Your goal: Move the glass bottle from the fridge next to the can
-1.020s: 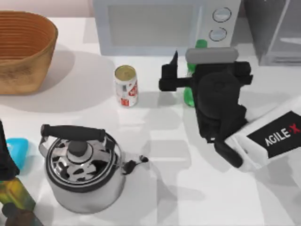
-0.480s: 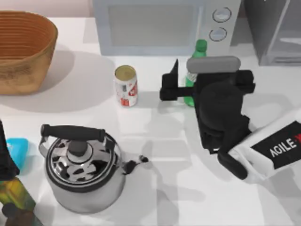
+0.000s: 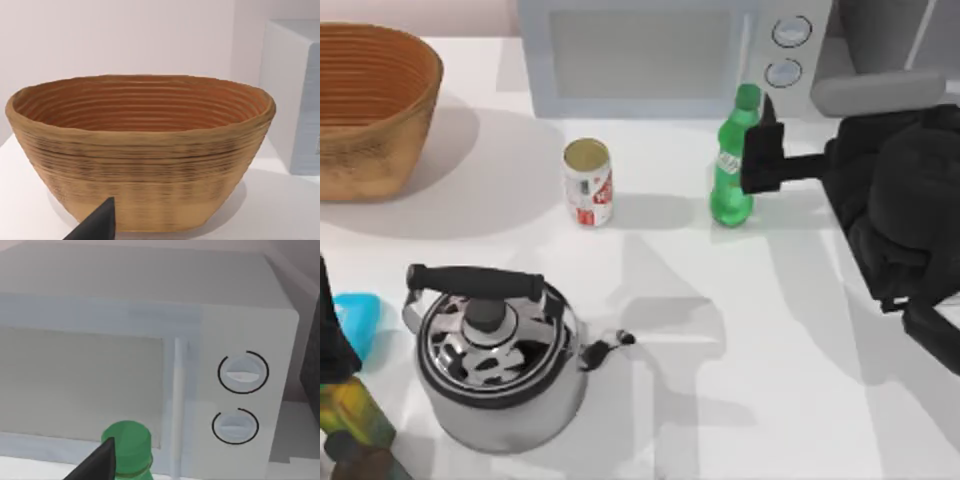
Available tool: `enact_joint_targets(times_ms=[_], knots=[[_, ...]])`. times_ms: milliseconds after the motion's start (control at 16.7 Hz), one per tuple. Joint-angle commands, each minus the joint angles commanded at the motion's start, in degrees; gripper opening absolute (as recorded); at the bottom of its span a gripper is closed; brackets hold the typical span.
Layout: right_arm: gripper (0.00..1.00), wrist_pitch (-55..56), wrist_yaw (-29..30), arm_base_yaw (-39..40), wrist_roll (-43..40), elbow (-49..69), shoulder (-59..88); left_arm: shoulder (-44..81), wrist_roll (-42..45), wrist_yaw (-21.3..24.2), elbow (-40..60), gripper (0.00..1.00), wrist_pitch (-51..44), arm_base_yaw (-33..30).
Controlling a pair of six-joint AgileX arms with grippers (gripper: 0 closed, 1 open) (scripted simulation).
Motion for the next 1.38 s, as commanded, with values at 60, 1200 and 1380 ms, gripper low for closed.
enact_joint_targets(times_ms=[60,1200,1380], knots=[[1.0,-2.9,-1.7,-1.6,-0.3,-2.1,-5.2,0.0,0.0,0.0,0.0,1.0,0.0,0.0],[1.0,-50.2,-26.7,-32.8,-2.5,-36.1,-92.8,0.0,0.0,0.0,0.0,1.0,0.0,0.0],[1.0,-50.5,-26.9,-33.0,-2.5,-36.3,-93.2,0.0,0.0,0.0,0.0,1.0,0.0,0.0]])
